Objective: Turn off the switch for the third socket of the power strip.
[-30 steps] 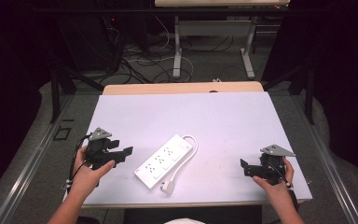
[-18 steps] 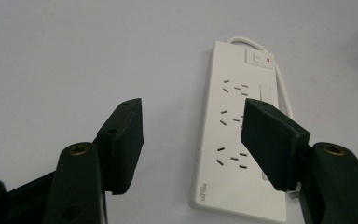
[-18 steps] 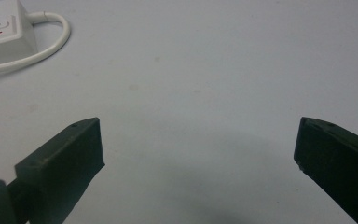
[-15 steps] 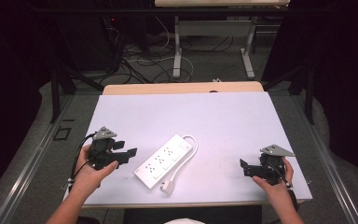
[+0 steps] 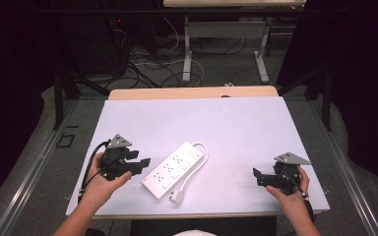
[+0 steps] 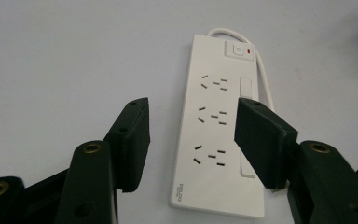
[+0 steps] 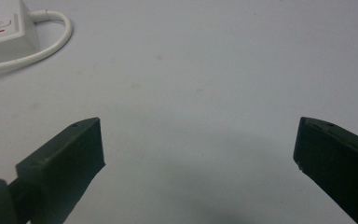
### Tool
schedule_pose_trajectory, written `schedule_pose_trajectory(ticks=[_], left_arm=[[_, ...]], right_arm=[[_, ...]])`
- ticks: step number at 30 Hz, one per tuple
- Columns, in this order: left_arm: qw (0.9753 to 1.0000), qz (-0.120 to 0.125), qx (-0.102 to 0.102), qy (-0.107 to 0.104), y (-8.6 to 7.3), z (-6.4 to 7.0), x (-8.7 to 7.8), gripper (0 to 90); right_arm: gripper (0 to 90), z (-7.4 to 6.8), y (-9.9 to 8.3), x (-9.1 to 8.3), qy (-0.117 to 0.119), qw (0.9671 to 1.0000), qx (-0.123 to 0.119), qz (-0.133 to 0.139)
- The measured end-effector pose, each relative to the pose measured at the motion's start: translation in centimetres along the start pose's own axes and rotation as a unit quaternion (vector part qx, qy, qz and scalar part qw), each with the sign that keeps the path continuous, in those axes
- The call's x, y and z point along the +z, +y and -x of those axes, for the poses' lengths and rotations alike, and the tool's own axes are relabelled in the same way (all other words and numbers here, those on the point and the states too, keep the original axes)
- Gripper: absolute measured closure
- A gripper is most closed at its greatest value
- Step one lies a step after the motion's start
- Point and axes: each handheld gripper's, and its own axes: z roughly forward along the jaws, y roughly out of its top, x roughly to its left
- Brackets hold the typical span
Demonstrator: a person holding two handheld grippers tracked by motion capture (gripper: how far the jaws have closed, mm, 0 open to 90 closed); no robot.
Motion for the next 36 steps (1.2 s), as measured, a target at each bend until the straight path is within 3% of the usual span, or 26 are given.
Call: schedule_pose_trajectory(ticks=[12, 24, 25, 31, 36], left_arm=[[0.9993, -0.017, 0.027, -0.018, 0.5, 2.0, 0.9, 55.2], [0.9984, -0.030, 0.031, -0.037, 0.5, 3.0, 1.7, 63.0], [0.9989, -0.020, 0.030, -0.029, 0.3, 3.1, 2.0, 64.5], [0.9985, -0.030, 0.038, -0.025, 0.0, 3.7, 2.6, 66.1], [0.9981, -0.037, 0.033, -0.036, -0.2, 3.9, 2.9, 66.0]], right_arm=[[1.2, 0.0, 0.0, 0.0, 0.002, 1.0000, -0.001, -0.003], [1.2, 0.0, 0.0, 0.0, 0.001, 1.0000, -0.001, -0.004], [1.2, 0.0, 0.0, 0.0, 0.003, 1.0000, -0.001, -0.004], [1.2, 0.0, 0.0, 0.0, 0.003, 1.0000, -0.003, -0.006], [1.3, -0.1, 0.0, 0.1, 0.004, 1.0000, -0.004, -0.006]])
